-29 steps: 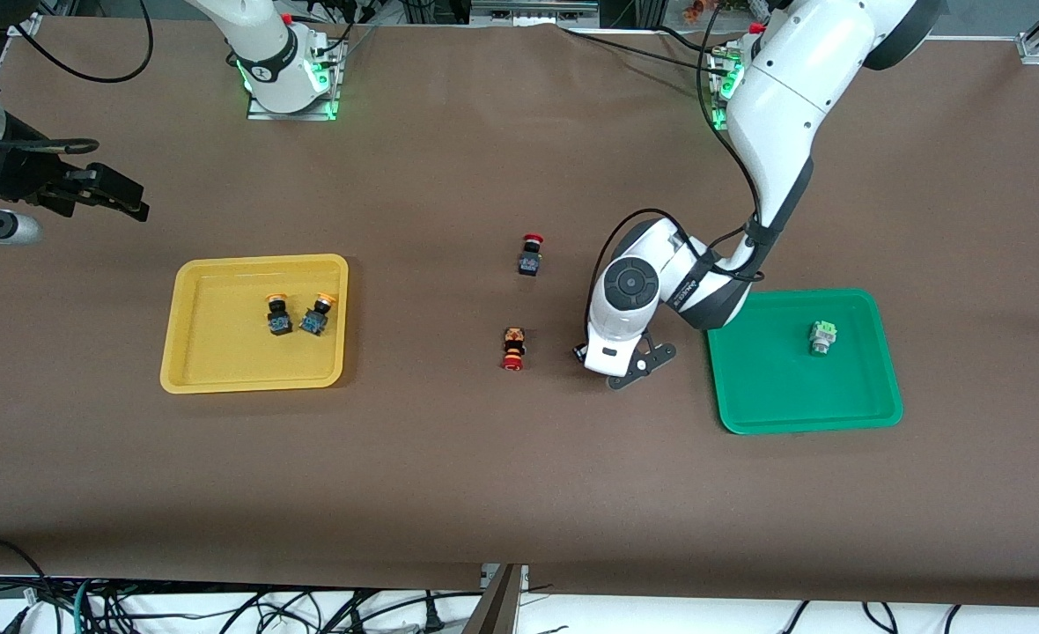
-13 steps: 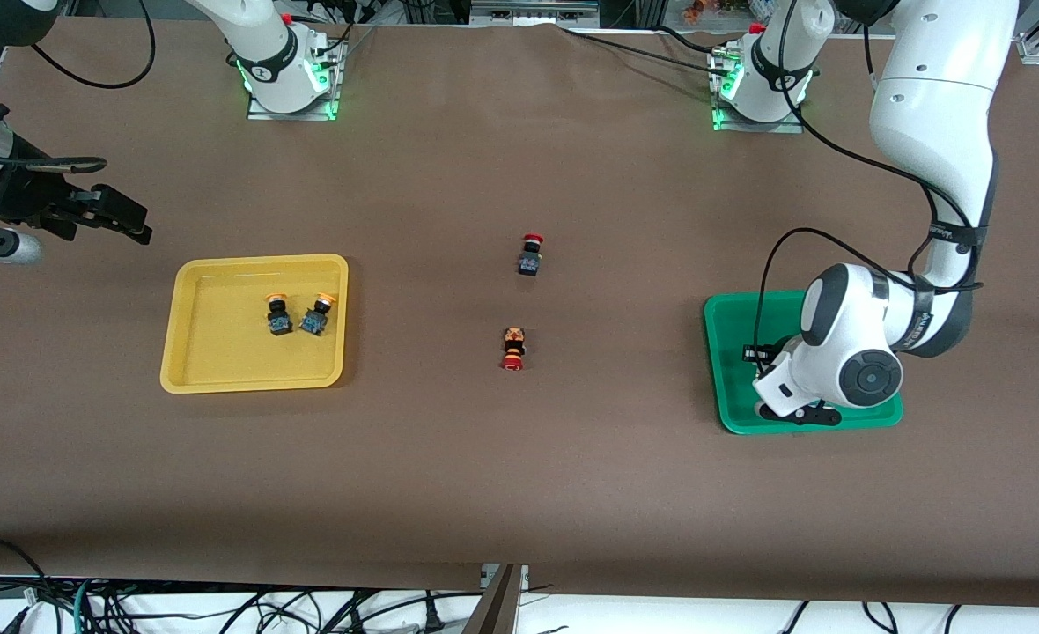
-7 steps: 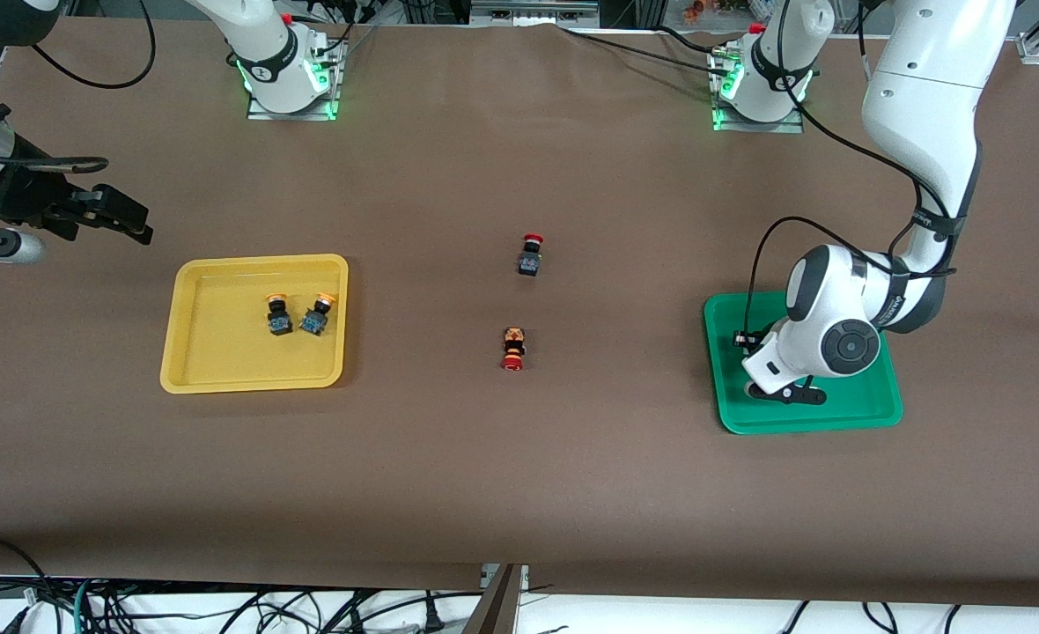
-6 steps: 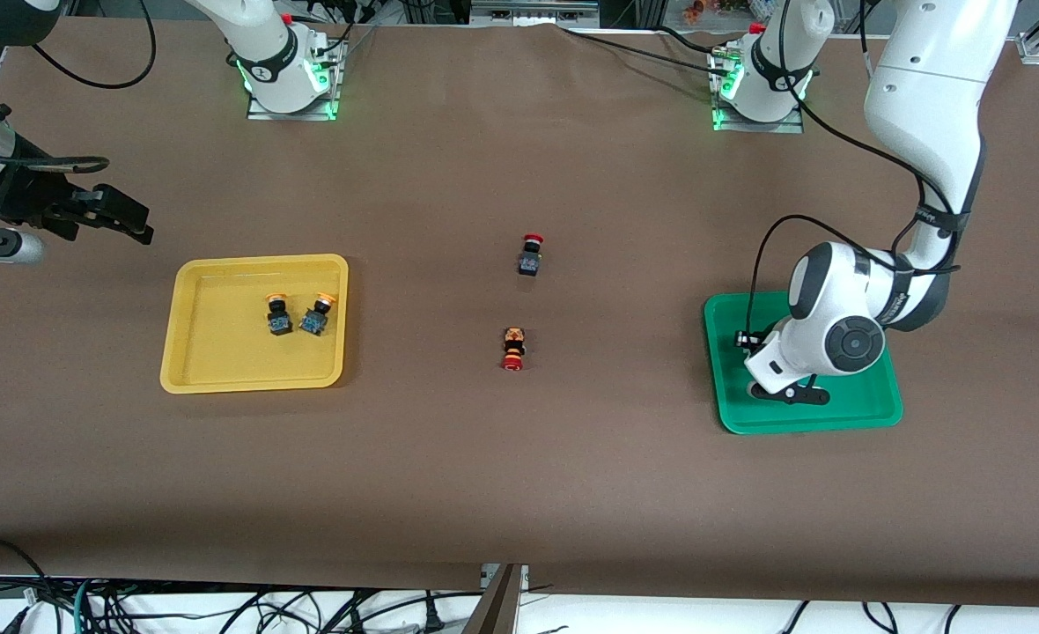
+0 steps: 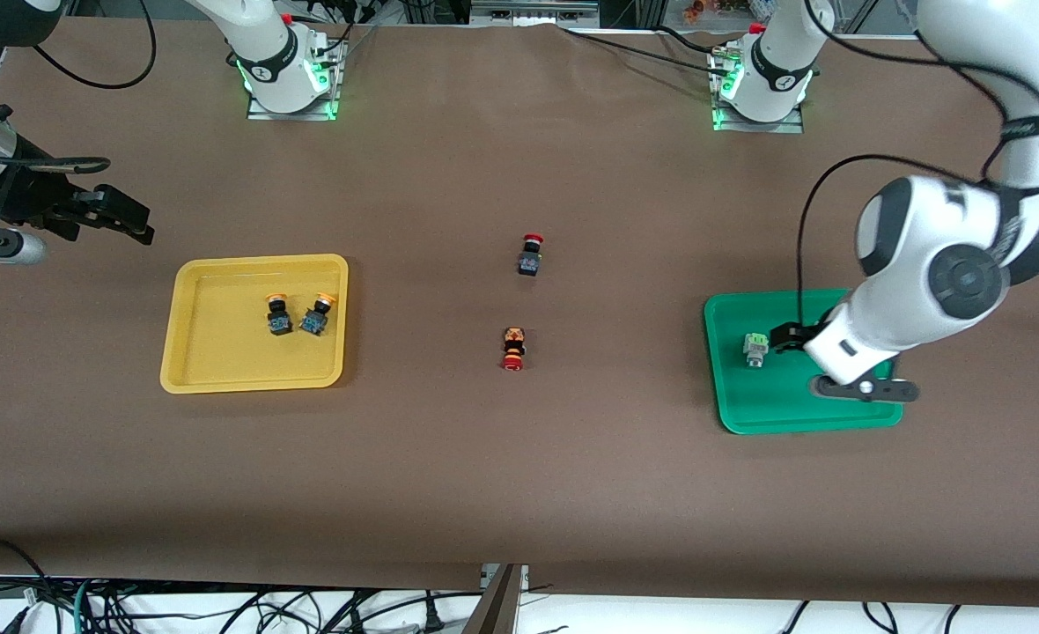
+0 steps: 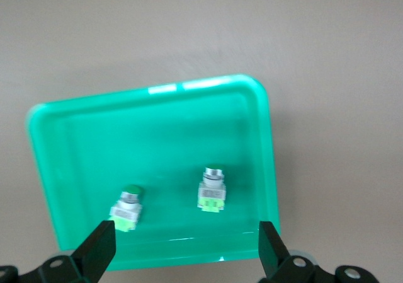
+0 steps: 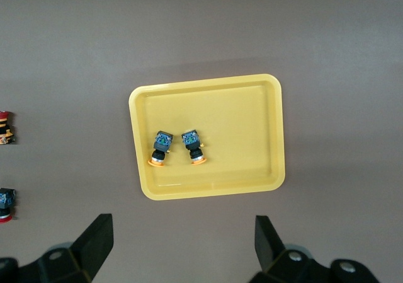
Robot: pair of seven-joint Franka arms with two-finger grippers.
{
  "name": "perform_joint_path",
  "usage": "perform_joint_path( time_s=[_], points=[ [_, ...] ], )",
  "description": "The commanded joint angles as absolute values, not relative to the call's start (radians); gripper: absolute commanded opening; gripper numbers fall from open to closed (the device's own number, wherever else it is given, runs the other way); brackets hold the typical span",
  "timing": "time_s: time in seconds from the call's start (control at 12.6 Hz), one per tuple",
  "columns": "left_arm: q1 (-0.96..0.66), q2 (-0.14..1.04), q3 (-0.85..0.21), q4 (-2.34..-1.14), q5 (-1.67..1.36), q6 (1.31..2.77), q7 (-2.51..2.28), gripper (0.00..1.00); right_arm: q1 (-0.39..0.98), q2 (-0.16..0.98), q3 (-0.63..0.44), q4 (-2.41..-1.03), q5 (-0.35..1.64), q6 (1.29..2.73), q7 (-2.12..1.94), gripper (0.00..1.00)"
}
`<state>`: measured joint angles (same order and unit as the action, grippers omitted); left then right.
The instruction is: Place green and yellow buttons in trays
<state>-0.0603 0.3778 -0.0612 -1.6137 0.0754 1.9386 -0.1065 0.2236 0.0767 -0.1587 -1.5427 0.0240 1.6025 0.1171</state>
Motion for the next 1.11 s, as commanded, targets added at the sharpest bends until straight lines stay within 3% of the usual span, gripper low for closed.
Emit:
perform_joint_path(
  time_s=[0.0, 0.24, 0.4, 1.03],
  points=[
    [-0.064, 0.312, -0.008, -1.547, 0.052, 1.826, -0.094, 1.00, 0.225, 0.083, -0.156, -1.523, 0.011, 1.597, 0.123, 0.99],
    [-0.064, 0.302, -0.006, -1.378, 0.049, 1.599, -0.095, 1.00, 0.225, 0.083, -0.156, -1.523, 0.011, 1.595, 0.123, 0.99],
    [-0.054, 0.279, 0.000, -1.327, 0.002, 1.507, -0.094, 1.00, 0.224, 0.083, -0.156, -1.523, 0.011, 1.597, 0.123, 0.99],
    [-0.045, 0.245, 0.011, -1.324, -0.017, 1.454, -0.094, 1.00, 0.224, 0.083, -0.156, -1.523, 0.009, 1.598, 0.123, 0.99]
  ],
)
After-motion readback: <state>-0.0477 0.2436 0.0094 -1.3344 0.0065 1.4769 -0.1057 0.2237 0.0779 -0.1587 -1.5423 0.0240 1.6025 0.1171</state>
